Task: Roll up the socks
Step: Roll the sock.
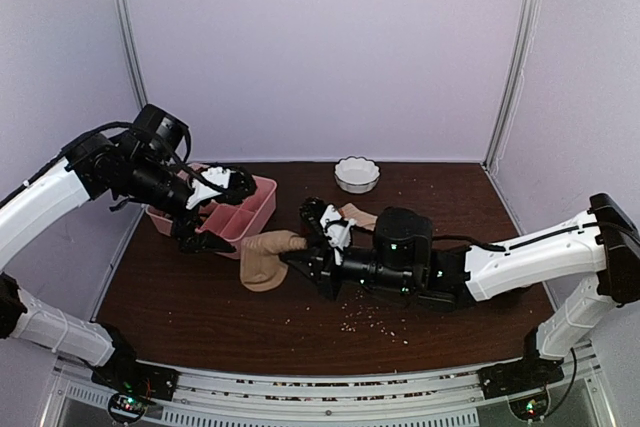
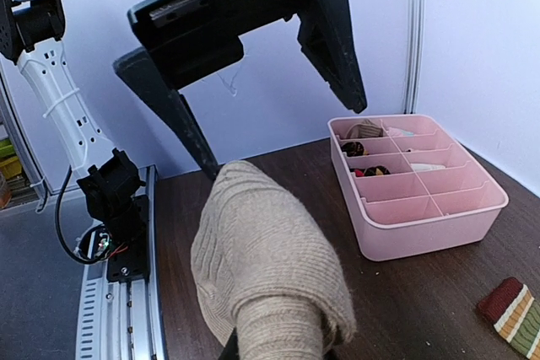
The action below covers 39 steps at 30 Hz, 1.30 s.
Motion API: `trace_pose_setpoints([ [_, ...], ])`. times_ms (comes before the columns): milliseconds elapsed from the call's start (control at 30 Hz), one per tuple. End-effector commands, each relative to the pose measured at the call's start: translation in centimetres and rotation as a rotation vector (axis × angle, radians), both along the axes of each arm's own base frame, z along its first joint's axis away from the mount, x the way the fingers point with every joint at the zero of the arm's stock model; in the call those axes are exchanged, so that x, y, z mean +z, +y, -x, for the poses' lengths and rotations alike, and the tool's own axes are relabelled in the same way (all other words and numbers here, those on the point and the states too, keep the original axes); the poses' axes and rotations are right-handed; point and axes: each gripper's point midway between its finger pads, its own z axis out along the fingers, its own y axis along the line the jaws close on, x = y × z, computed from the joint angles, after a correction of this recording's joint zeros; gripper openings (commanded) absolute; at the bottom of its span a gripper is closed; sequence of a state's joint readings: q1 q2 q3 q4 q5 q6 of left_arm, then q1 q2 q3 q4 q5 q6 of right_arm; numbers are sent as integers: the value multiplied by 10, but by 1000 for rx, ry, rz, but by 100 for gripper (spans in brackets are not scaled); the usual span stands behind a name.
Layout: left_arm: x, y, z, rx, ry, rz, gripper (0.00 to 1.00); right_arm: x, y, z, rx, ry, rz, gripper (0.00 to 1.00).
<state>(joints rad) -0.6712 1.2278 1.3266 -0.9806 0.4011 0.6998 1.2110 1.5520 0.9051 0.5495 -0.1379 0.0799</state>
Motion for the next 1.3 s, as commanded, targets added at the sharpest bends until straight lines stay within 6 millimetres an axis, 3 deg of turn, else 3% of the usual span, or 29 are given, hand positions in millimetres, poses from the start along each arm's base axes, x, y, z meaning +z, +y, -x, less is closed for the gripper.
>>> trace_pose_setpoints([
  [0,4,-18,27,-165,25,27,86,7,6,-3,2,35,-26,0],
  [167,-11,-26,36,-213,78,4,77,6,11,-4,8,46,-16,0],
  [333,-18,-31,16,-165,20,-17,59,4,22,3,61,79,-14,0],
  [567,-27,-38,15,-194,-58,-63,51,0,36,5,94,157,-24,0],
  [733,-43,-40,11,-190,-93,-122,33,2,41,5,102,210,-70,0],
  [833,-45,-38,8,-167,-92,-134,15,-4,36,5,88,218,-66,2],
  [900,-47,-37,4,-145,-97,-149,0,-5,31,5,84,216,-65,8],
  [1100,-52,-33,-12,-66,-107,-200,0,-8,23,9,122,245,-63,34],
  [1133,-52,-34,-11,-66,-100,-199,0,-7,22,10,136,257,-79,42],
  [1167,-51,-35,-9,-70,-91,-193,0,-6,22,10,143,269,-98,59],
  [1200,-50,-35,-7,-75,-80,-187,0,-1,21,10,153,266,-123,69],
  [1267,-49,-36,0,-93,-53,-174,0,1,20,12,162,253,-129,83],
])
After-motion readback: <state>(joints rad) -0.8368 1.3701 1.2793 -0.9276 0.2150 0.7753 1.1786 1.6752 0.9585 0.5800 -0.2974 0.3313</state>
